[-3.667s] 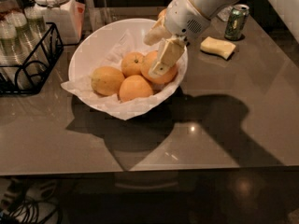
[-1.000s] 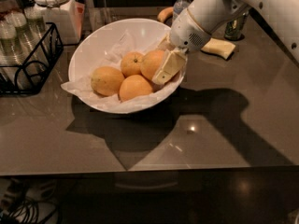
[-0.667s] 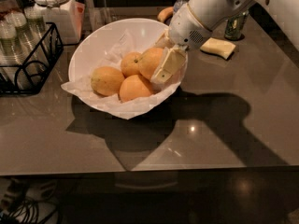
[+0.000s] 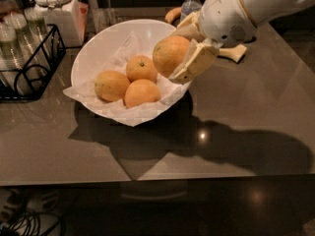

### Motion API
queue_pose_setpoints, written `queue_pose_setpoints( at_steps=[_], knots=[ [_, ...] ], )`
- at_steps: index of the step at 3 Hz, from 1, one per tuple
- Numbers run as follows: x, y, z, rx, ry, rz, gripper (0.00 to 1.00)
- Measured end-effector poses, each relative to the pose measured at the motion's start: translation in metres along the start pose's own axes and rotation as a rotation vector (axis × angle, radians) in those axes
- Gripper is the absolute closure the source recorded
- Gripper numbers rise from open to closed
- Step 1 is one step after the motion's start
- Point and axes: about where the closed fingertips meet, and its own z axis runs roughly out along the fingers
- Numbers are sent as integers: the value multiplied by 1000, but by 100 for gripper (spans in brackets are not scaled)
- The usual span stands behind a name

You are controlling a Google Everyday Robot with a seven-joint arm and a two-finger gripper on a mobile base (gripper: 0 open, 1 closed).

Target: Pick orange from white bowl

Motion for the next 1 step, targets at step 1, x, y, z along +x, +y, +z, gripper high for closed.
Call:
queue_pose_setpoints(
  at_steps=[1],
  knots=[
    [-3,33,-30,91,-63,-5,100]
  ],
)
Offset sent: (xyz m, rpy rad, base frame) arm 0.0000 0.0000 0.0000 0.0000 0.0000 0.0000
